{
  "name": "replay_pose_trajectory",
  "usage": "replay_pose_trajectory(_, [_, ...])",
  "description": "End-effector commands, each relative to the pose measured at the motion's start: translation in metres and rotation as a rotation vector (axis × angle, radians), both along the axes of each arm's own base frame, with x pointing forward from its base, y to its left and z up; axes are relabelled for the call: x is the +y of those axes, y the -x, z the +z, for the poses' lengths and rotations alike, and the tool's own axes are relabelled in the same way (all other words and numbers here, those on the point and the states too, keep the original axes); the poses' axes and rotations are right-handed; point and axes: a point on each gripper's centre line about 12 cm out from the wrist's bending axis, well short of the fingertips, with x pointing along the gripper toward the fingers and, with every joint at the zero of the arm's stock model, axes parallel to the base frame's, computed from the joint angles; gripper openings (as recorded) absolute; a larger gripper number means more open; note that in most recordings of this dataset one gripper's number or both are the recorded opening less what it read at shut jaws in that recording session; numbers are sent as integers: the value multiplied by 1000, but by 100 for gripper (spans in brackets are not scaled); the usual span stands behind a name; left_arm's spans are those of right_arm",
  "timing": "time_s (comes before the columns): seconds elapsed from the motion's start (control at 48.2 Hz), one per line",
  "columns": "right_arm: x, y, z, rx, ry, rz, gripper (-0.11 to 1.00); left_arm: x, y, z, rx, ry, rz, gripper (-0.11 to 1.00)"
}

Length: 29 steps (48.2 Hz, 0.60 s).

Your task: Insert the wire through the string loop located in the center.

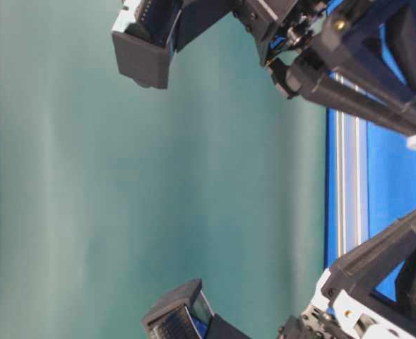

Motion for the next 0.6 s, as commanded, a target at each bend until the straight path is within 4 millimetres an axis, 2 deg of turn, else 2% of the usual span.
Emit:
replay_pose_trajectory(0.0, [1, -3, 8, -28, -2, 3, 39, -1, -5, 10, -35, 3, -3, 8])
replay_pose_trajectory(0.125, [1, -3, 8, -25, -1, 3, 77, -1, -5, 10, -35, 4, -1, 8])
replay_pose_trajectory(0.208, [1, -3, 8, -25, -1, 3, 94, -1, -5, 10, -32, 4, -1, 8])
replay_pose_trajectory(0.415, [1, -3, 8, -25, -1, 3, 93, -1, -2, 8, -23, 3, -2, 8])
replay_pose_trajectory(0.581, [1, -3, 8, -23, -2, 2, 93, 0, 11, 8, 2, 1, -5, 8])
